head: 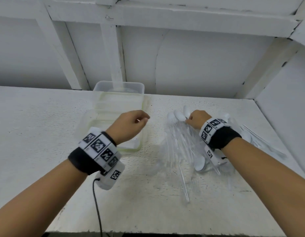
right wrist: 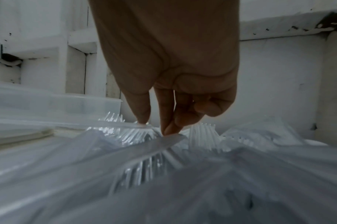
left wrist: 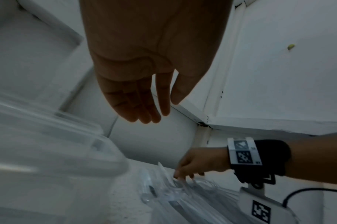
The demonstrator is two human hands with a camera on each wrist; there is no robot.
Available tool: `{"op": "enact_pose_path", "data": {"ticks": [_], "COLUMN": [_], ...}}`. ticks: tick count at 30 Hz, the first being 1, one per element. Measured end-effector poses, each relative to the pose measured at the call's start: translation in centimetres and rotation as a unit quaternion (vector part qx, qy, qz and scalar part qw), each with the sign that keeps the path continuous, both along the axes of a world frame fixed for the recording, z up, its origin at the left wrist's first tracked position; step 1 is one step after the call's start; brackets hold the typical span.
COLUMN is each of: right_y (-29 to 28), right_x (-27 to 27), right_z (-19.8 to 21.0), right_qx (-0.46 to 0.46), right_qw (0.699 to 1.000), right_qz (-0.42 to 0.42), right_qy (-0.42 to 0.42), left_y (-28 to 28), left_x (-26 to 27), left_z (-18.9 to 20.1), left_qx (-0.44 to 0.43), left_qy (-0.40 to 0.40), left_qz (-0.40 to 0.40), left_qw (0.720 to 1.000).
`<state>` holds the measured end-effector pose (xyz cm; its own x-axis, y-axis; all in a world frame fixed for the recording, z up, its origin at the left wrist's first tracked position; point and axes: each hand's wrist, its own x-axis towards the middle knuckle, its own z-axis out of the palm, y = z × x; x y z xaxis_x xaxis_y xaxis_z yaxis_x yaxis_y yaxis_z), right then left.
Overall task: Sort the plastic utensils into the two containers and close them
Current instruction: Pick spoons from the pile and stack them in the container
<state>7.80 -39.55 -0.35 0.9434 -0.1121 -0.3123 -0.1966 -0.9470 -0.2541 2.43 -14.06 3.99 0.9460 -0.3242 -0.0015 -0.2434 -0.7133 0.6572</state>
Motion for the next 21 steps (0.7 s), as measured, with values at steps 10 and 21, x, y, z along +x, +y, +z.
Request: {"op": "enact_pose_path", "data": {"ticks": [10,21], "right_y": [-0.7,-5.1], "right_x": [-0.7,-2.1], "right_z": [0.4,2.1], "right_qx": [0.001,0.117], "right_qw": [0.999,0.991], "right_qz": [0.052,0.02], "right_qy": [0.003,-0.055], "left_y": [-10.7,-15.7], "left_x": [4.7,12.2], "left_z": [-2.9,-5.8], "left_qx": [0.093,0.219], "left_qy": [0.075,0.105], "left_qz": [-0.039,-0.004], "left_qw": [0.992,0.97]}}
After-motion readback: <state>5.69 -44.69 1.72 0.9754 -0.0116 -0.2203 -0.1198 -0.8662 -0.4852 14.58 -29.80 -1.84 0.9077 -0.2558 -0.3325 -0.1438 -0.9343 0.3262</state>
